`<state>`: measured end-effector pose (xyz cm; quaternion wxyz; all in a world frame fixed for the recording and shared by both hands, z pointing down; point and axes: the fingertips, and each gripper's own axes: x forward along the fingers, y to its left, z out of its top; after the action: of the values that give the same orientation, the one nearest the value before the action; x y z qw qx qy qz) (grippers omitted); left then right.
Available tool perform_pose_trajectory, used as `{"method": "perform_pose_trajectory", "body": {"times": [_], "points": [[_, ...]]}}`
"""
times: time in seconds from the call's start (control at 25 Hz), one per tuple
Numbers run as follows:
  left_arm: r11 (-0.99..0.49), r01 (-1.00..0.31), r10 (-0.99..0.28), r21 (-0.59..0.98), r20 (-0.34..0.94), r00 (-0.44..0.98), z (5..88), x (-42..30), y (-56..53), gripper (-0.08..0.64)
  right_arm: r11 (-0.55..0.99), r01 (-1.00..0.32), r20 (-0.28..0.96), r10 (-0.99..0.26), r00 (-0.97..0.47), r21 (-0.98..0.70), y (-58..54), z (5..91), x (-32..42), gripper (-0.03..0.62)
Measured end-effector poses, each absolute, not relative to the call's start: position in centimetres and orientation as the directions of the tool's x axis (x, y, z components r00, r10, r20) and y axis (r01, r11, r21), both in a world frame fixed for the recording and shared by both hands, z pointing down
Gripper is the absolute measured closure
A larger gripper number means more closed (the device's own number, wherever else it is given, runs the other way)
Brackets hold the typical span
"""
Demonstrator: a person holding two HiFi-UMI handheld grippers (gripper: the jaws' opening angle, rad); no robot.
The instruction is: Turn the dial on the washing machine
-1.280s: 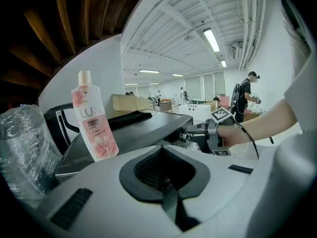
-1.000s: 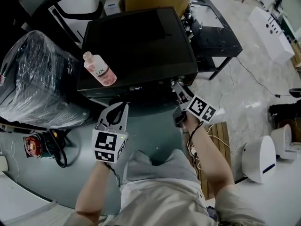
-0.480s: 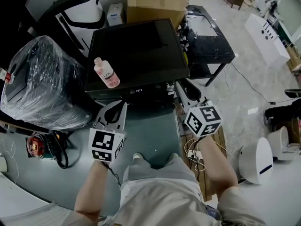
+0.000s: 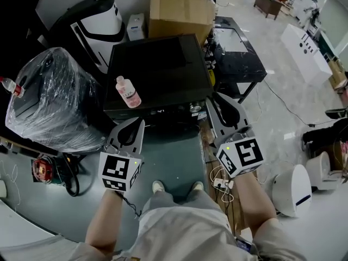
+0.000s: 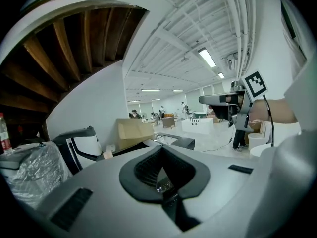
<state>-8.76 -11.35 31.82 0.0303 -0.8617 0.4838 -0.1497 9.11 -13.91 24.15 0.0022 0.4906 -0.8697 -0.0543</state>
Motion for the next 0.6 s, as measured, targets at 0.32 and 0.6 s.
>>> {"method": "perform_pose_trajectory", "body": {"times": [0.32, 0.6], "points": [[-0.513, -0.842, -0.856, -0.167, 0.170, 0.488, 26.7, -9.2, -10.9, 0.540, 0.550, -0.828, -0.095, -0.824, -0.559, 0.107, -11.4, 18.6, 8.6, 0.533], [-0.502, -0.842, -0.864, -0.197, 0.072, 0.498, 21.0, -9.0, -9.1, 0.540, 0.570, -0.816, -0.126, -0.806, -0.578, 0.099, -9.1, 14.7, 9.3, 0.549]]}}
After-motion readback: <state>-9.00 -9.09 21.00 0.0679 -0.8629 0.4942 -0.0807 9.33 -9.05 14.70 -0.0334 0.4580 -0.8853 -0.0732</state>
